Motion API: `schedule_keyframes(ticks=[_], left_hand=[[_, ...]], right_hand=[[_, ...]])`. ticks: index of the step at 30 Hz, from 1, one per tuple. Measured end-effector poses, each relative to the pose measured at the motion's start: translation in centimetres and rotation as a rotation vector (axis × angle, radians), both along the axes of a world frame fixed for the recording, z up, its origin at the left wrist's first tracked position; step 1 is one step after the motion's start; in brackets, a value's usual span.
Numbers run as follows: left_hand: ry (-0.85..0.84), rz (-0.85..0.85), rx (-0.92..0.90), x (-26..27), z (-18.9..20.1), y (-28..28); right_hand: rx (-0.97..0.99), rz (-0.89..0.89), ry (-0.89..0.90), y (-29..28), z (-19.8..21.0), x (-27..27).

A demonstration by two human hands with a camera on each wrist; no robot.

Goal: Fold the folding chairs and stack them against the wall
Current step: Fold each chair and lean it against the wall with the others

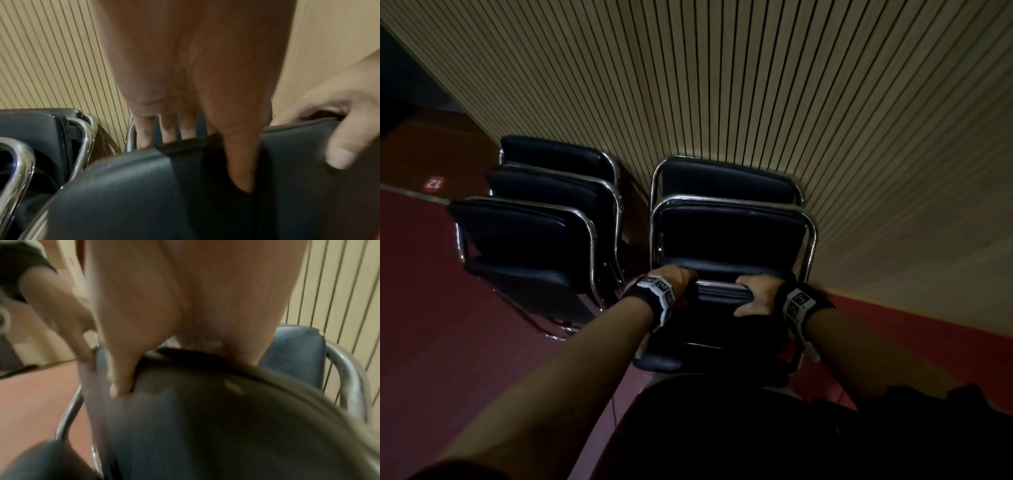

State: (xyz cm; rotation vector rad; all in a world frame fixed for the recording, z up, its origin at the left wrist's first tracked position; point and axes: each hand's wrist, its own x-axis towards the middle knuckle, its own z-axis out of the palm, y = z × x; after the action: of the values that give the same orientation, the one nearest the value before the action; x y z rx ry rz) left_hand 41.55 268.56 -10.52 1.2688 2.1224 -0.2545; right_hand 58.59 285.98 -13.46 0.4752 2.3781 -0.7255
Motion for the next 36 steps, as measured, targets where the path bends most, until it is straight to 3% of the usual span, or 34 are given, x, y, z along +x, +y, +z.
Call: schedule_keyframes(ticks=[5, 11, 17, 20, 26, 28, 30, 36], left_hand=[[0.077, 0.066, 0.041, -0.9, 0.7, 1.5], [0.112, 0.126, 0.125, -3.9, -0.7, 3.6], [0.164, 0.023, 0.108, -6.0, -1.9, 5.9], [0.147, 0.027, 0.083, -7.1, -0.6, 6.7], [0.07, 0.086, 0.17, -7.2, 0.3, 6.7], [0.144, 0.083, 0.213, -6.7, 0.5, 6.7], [0.091, 0.123, 0.223, -5.3, -0.7, 6.1], [0.156, 0.134, 0.2, -4.8, -1.2, 4.6]], right_hand=[[0.055, -0.008, 0.012, 2.5, -0.5, -1.9], [0.289, -0.03, 0.071, 4.9, -1.7, -3.9], [0.383, -0.022, 0.123, 6.2, -2.4, -4.8], [0.501, -0.033, 0.184, 5.9, -2.1, -5.1], [0.478, -0.05, 0.21, 5.3, -2.3, -4.5], [0.54, -0.041, 0.239, 5.2, -2.3, -4.6], [0.536, -0.046, 0.199, 4.3, -2.9, -3.7], [0.556, -0.086, 0.248, 3.9, -2.6, -3.8]])
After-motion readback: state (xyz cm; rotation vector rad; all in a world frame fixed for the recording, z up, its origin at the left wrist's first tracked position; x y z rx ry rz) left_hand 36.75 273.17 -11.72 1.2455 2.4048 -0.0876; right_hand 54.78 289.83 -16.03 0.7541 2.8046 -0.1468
